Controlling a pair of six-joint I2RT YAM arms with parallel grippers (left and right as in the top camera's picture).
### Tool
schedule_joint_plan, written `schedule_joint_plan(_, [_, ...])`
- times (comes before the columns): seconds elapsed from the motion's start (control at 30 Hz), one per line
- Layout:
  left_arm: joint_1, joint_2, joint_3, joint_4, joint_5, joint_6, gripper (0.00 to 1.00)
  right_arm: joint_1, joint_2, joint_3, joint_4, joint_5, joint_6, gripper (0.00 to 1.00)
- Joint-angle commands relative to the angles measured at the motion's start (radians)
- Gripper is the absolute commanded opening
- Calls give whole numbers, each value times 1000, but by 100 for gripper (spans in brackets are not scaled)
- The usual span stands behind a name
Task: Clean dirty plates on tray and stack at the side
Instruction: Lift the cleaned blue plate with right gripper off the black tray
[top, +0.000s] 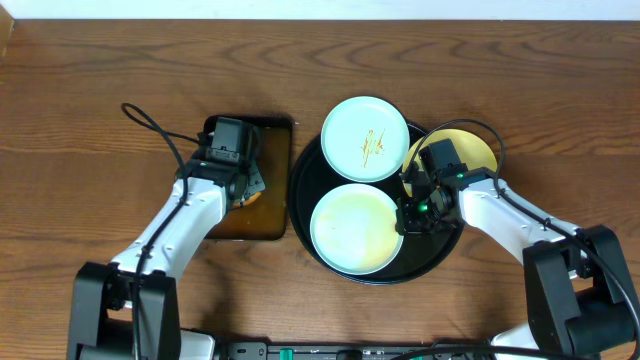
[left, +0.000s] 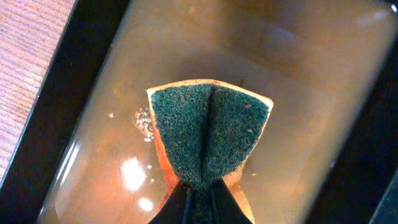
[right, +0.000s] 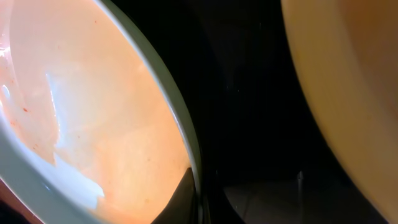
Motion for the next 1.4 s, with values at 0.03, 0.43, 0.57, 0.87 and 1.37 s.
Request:
schedule_joint_plan(0.03, [4,3,-11,-5,-9,12,8,2,-100,10,0,13,-23,1])
schedule_joint_plan(0.43, [4,3,-11,-22,-9,12,8,2,-245,10,16,235,-50,1])
schedule_joint_plan(0.57, [4,3,-11,-22,-9,12,8,2,-281,18,21,325,-55,1])
schedule_joint_plan(0.87, [4,3,-11,-22,-9,12,9,2,-346,88,-85,468,-96,1])
schedule_joint_plan(1.37, [4,3,-11,-22,-9,12,8,182,-347,212,-123,829,-193,1])
